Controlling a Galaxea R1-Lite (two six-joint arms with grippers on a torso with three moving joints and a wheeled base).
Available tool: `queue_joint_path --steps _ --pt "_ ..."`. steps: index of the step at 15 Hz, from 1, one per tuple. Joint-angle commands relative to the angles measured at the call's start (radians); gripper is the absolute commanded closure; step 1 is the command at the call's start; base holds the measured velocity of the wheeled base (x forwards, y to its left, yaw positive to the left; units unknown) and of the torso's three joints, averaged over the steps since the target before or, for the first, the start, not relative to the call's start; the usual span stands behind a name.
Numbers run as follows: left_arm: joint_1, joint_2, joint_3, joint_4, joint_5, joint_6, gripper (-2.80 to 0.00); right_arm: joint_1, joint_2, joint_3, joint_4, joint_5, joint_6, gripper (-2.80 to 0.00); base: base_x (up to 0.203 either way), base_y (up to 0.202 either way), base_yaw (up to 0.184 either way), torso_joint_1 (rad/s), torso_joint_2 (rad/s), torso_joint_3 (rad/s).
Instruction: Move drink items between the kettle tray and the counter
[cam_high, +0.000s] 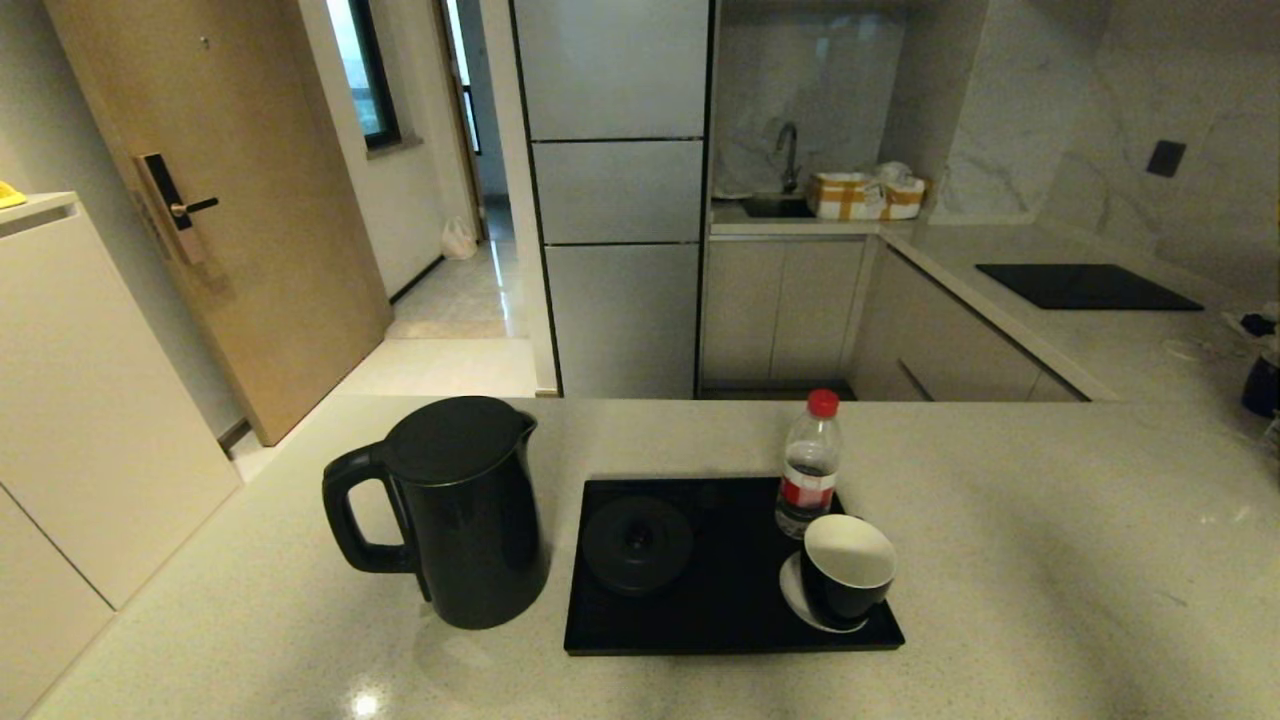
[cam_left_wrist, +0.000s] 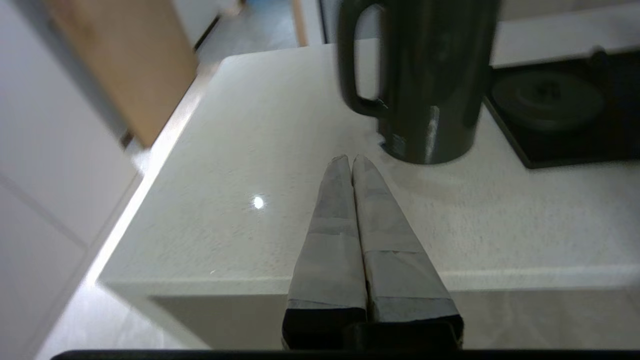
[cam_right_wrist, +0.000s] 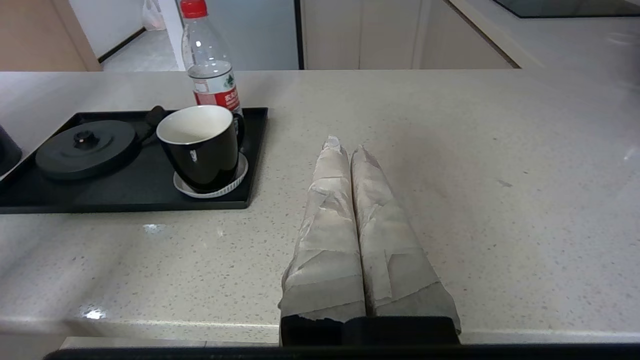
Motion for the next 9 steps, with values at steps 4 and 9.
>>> queue_joint_path --steps 4,9 --pt "0.012 0.725 -0.134 -0.025 0.064 -0.045 0.00 0.000 0.000 0.000 0.000 0.000 -0.001 0.00 0.000 0.000 0.000 0.000 0.00 0.000" --pt "-0.076 1.503 0.035 -0.747 0.222 -0.068 -2.80 0.000 0.000 0.000 0.000 0.000 0.000 0.00 0.000 0.000 0.000 0.000 0.00 0.000"
